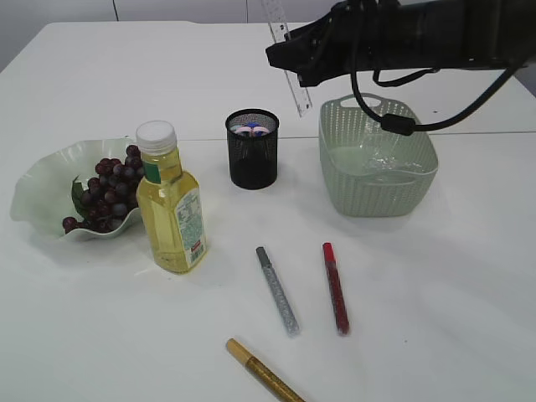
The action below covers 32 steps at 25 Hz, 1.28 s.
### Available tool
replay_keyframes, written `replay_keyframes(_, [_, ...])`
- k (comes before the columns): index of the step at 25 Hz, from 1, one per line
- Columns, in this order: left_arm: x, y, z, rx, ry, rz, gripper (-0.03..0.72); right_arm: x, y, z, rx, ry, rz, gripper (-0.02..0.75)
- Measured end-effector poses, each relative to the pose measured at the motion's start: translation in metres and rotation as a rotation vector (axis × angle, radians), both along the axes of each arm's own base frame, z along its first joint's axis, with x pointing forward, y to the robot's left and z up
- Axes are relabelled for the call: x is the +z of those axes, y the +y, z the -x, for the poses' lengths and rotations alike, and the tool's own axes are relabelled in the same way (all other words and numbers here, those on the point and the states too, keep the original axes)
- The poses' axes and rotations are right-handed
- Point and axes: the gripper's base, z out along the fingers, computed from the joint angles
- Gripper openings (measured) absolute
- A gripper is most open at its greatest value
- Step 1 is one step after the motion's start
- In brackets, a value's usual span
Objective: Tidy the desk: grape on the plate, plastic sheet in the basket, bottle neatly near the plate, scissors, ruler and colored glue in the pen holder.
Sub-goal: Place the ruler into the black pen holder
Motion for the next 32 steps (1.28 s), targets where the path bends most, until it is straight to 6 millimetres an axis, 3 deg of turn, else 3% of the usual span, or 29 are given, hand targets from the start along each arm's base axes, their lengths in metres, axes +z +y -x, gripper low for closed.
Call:
replay_keyframes(19, [0.0, 0.0, 0.0, 0.0, 0.0, 0.0, 0.351, -0.063, 0.029, -0.098, 0.074, -0.061, -0.135, 0.268])
replay_keyframes(32, [0.0, 0.0, 0.0, -0.001, 0.0, 0.0, 0.349, -0.095, 0.033, -0.115, 0.069, -0.021, -0.171, 0.268])
